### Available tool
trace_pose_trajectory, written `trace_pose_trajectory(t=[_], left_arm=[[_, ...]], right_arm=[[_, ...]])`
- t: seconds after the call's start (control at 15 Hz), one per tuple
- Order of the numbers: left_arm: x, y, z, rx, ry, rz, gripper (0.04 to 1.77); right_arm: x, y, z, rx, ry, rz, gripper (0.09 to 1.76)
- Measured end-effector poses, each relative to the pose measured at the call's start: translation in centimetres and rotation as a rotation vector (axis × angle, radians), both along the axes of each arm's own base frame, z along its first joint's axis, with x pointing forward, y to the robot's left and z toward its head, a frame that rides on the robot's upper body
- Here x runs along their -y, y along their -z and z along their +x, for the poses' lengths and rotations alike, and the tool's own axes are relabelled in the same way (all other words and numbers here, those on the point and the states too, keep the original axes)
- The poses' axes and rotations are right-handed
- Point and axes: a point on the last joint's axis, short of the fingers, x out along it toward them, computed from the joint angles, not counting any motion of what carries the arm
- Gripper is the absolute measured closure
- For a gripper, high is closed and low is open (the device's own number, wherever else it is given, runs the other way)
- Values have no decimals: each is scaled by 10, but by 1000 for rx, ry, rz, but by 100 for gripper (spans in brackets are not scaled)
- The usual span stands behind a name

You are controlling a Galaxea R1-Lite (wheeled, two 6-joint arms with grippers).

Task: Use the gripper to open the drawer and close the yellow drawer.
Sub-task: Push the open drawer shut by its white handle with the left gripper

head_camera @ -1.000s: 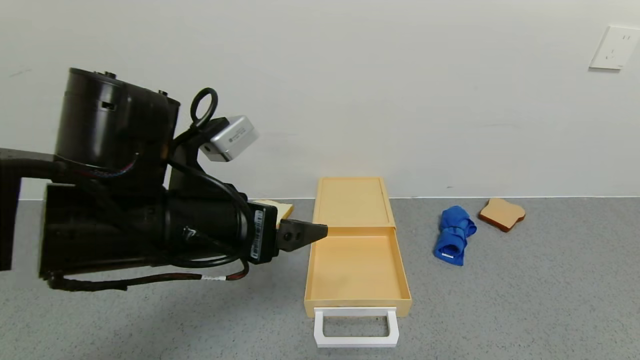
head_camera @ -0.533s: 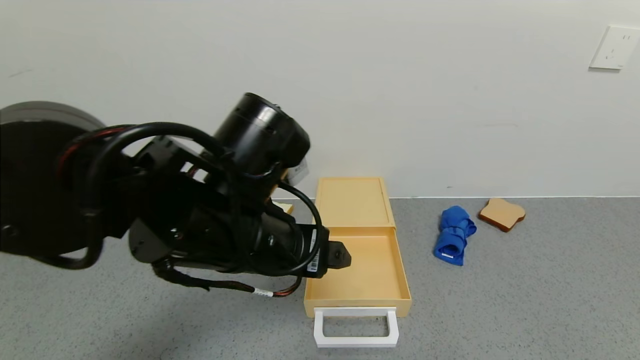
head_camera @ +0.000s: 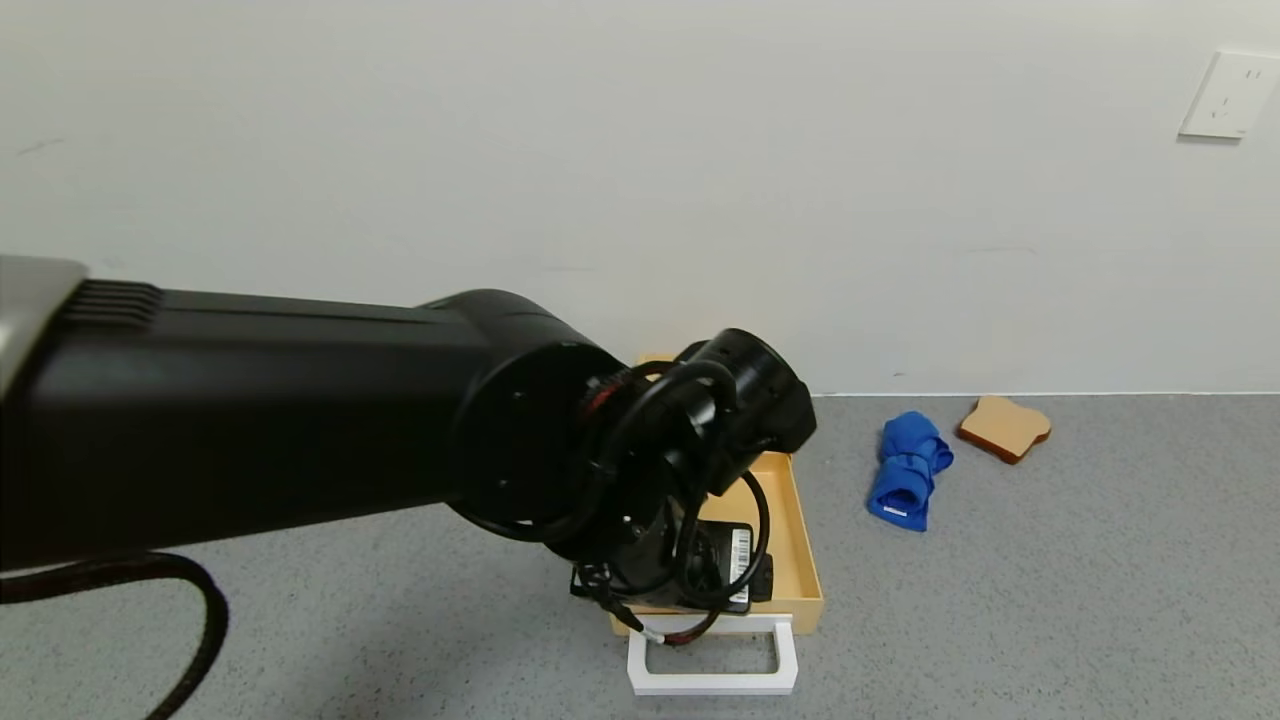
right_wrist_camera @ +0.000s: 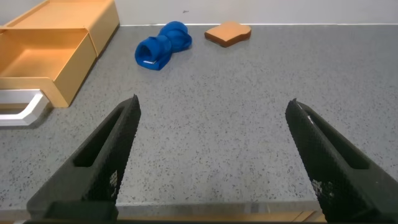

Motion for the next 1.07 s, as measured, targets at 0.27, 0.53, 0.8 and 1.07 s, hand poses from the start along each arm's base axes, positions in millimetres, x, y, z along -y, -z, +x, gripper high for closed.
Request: trace_pose_trajectory(t=[0.27, 0.53, 0.8, 1.07], left_arm=[[17, 26, 4, -48, -27, 33, 9], [27, 42, 12, -83, -65, 52, 9], [37, 55, 19, -114, -97, 71, 9], [45, 71, 25, -130, -130, 80, 9]], right_arm=[[0, 0, 0, 0, 0, 0, 14], [0, 0, 0, 0, 0, 0, 14], [0, 0, 0, 0, 0, 0, 14], [0, 0, 0, 0, 0, 0, 14]])
